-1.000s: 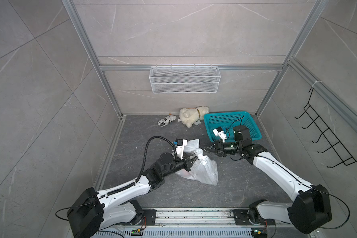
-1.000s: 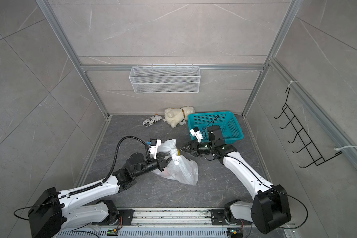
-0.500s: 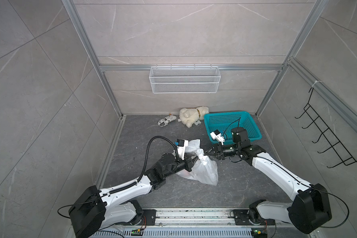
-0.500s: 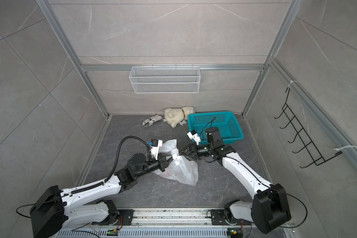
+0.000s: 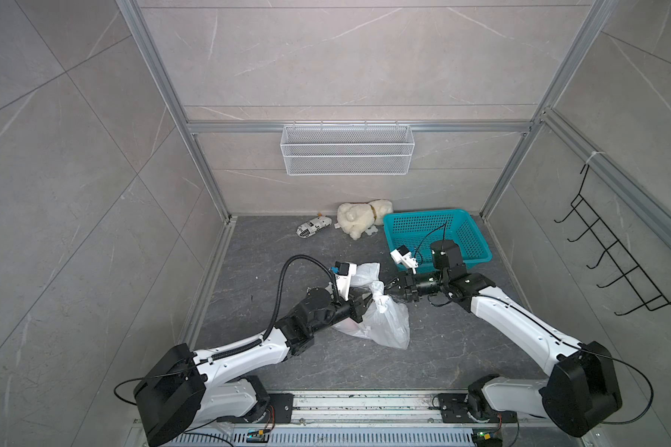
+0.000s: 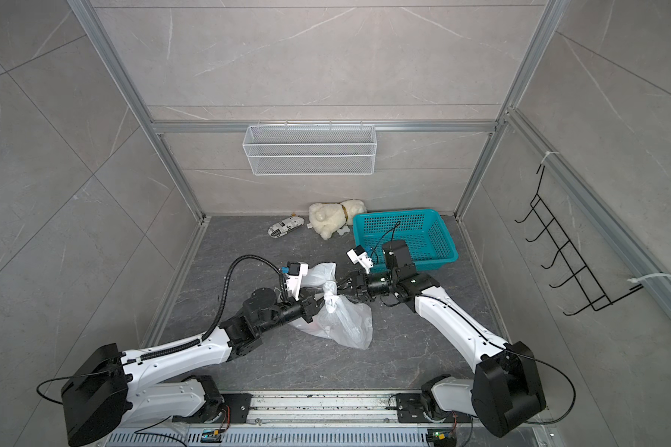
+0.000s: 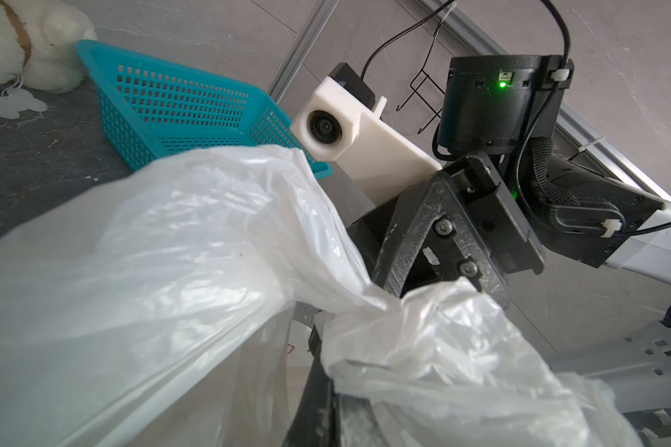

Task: Place the peach into a plastic bag & tie a knot
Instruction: Tie the plastic bag at the center of the board.

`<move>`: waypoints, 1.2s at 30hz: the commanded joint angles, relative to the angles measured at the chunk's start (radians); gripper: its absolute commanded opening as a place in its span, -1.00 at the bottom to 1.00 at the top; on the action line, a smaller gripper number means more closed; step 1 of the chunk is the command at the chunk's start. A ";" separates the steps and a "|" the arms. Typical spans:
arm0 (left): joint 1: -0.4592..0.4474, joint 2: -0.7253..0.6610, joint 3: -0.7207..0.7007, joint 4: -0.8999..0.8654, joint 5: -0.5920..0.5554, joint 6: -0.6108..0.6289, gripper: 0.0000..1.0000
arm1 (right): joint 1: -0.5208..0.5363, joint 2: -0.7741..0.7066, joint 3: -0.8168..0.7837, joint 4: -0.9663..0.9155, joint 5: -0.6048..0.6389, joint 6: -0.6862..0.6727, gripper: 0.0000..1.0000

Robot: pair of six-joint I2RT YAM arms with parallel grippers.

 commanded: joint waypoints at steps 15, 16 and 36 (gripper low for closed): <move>-0.017 0.020 0.060 0.084 -0.013 0.032 -1.00 | 0.017 0.010 -0.020 0.090 -0.009 0.050 -0.91; -0.018 0.021 0.059 0.084 -0.012 0.032 -1.00 | 0.017 0.012 -0.021 0.090 -0.008 0.051 -0.99; -0.019 -0.068 0.036 0.005 -0.051 0.073 -0.66 | 0.009 -0.022 0.045 -0.063 0.070 -0.033 -1.00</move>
